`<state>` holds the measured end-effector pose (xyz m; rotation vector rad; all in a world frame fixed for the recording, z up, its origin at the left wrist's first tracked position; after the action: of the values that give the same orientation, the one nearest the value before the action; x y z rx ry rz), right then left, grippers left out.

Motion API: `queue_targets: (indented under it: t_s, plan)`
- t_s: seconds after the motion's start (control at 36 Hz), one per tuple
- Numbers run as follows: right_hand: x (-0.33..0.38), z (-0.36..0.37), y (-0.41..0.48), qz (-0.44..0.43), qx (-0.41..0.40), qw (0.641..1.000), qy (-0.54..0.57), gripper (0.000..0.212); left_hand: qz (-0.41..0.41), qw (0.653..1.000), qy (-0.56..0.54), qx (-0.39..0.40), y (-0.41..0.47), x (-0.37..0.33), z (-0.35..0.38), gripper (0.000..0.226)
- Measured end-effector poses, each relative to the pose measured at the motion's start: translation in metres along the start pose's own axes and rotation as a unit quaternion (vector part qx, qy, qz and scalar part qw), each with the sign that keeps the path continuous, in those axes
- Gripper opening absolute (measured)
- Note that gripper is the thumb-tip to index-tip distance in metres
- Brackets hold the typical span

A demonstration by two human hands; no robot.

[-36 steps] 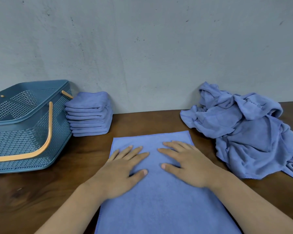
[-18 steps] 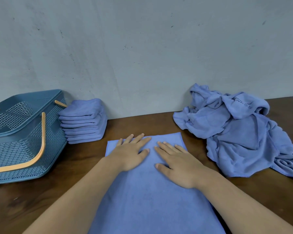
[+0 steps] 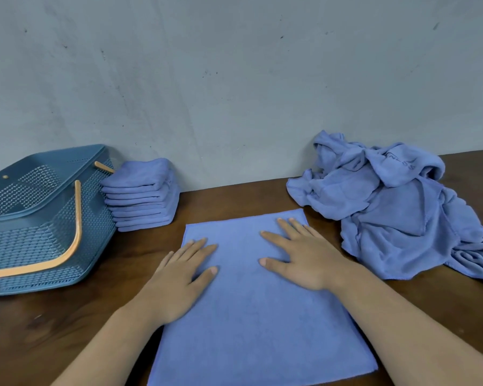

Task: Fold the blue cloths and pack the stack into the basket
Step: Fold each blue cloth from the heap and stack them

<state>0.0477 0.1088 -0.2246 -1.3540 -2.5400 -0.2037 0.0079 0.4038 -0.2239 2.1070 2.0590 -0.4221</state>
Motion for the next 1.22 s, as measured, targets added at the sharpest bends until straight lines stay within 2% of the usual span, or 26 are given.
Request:
queue_targets:
  t_s: [0.17,0.25,0.33,0.42,0.53,0.64,0.75,0.89,1.03,1.22]
  plan:
    - [-0.014,-0.004,0.001,0.021,-0.013,1.000,0.008,0.075,-0.020,1.000,0.022,0.006,0.004,-0.006,0.001,0.064]
    - [-0.009,-0.006,-0.001,0.001,-0.044,0.999,-0.032,0.070,0.000,0.999,0.035,-0.007,-0.003,-0.010,-0.004,0.063]
    - [0.001,-0.008,-0.004,-0.038,-0.052,0.996,-0.058,0.070,0.034,0.999,0.030,0.018,-0.020,-0.027,-0.005,0.062]
    - [0.019,-0.004,-0.012,-0.074,-0.012,0.997,-0.037,0.070,0.043,0.997,0.058,0.032,-0.041,-0.046,0.009,0.066]
    - [0.030,0.003,-0.017,-0.076,0.064,0.995,-0.013,0.084,0.040,0.997,0.066,0.012,-0.071,-0.056,0.021,0.068]
    - [0.032,-0.001,-0.019,-0.081,0.079,0.994,-0.004,0.086,0.024,0.998,0.064,-0.016,-0.098,-0.052,0.024,0.069]
    - [0.041,-0.001,-0.026,-0.070,0.090,0.993,-0.022,0.074,0.002,0.998,0.055,-0.039,-0.108,-0.047,0.024,0.079]
    - [0.083,0.007,-0.059,-0.070,0.117,0.991,-0.003,0.076,-0.007,0.999,0.044,-0.030,-0.113,-0.045,0.023,0.072]
    - [0.102,0.017,-0.100,-0.056,0.076,0.995,-0.009,0.081,-0.011,0.998,0.048,-0.026,-0.119,-0.045,0.024,0.076]
    - [0.072,0.017,-0.150,0.030,0.009,0.999,-0.045,0.079,-0.006,0.999,0.039,-0.030,-0.125,-0.045,0.021,0.078]
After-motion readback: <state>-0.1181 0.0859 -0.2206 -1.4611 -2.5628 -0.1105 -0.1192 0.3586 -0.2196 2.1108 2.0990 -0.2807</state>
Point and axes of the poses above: each hand's wrist, its own y-axis towards the middle knuckle, its own z-axis out of the palm, x = y × z, the point moved 3 cm from there along y, towards the middle knuckle, and after that the axes turned 12 degrees about -z, right-handed, at the moved point
